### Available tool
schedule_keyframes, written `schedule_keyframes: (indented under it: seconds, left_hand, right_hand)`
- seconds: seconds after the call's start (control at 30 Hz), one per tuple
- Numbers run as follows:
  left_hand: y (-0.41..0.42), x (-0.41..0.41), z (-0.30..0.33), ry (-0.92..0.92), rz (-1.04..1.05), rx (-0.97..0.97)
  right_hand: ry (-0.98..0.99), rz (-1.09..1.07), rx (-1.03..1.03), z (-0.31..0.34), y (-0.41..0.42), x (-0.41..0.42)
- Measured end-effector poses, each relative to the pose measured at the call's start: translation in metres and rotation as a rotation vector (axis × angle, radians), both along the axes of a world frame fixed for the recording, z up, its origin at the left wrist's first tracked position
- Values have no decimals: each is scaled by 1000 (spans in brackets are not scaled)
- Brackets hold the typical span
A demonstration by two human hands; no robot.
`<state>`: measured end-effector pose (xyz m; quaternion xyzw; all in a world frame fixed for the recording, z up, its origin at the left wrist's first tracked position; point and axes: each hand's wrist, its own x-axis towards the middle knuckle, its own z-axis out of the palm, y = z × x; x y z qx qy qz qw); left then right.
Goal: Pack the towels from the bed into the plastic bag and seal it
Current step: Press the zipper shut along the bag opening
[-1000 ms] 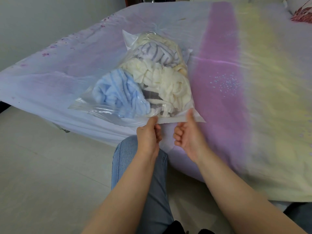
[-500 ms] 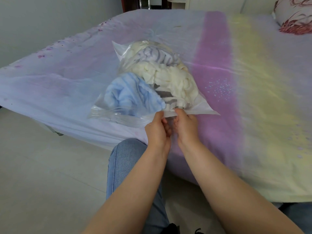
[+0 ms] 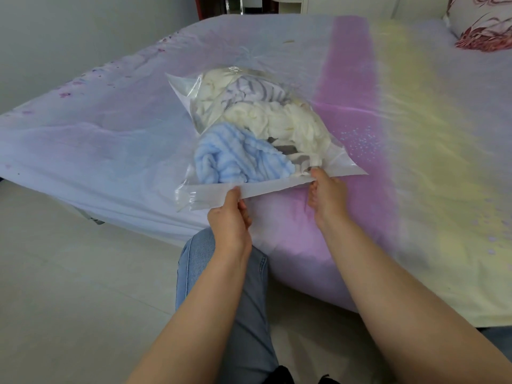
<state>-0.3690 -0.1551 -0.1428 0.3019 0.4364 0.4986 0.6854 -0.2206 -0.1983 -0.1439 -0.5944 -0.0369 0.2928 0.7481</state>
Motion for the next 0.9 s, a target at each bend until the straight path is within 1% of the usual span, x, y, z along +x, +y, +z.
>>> schedule_keyframes:
  seconds: [0.07, 0.1, 0.13, 0.23, 0.27, 0.3, 0.37, 0.43, 0.5, 0.57, 0.73, 0.9]
  left_hand:
    - [-3, -1, -1, 36, -15, 47]
    - [-4, -1, -2, 54, -20, 68]
    - [-5, -1, -3, 68, -21, 83]
    - [-10, 2, -3, 114, -31, 125]
    - [-11, 3, -3, 137, -43, 142]
    - [-13, 5, -3, 154, -58, 151]
    - [-16, 7, -1, 145, -83, 155]
    - [-18, 9, -2, 149, -77, 178]
    - [-22, 10, 1, 176, -33, 209]
    - [-27, 11, 6, 178, 11, 230]
    - [-27, 3, 19, 116, 98, 216]
    - [-16, -7, 21, -14, 173, 119]
  right_hand:
    - [-3, 1, -15, -3, -3, -3]
    - [7, 43, -31, -4, -5, -7]
    - [20, 129, -59, -4, -6, -13]
    - [4, 548, -133, 0, -6, -39]
    - [-27, 641, -123, 2, -5, -49]
    - [-54, 685, -94, 4, -2, -59]
    - [-73, 629, -16, 7, 2, -74]
    - [-116, 474, 29, 7, 5, -84]
    - [-201, 323, 51, 8, 5, -93]
    - [-206, 228, 73, 11, 4, -101]
    - [-72, 164, 72, 23, 9, -111]
    - [-4, 149, 86, 26, 14, -108]
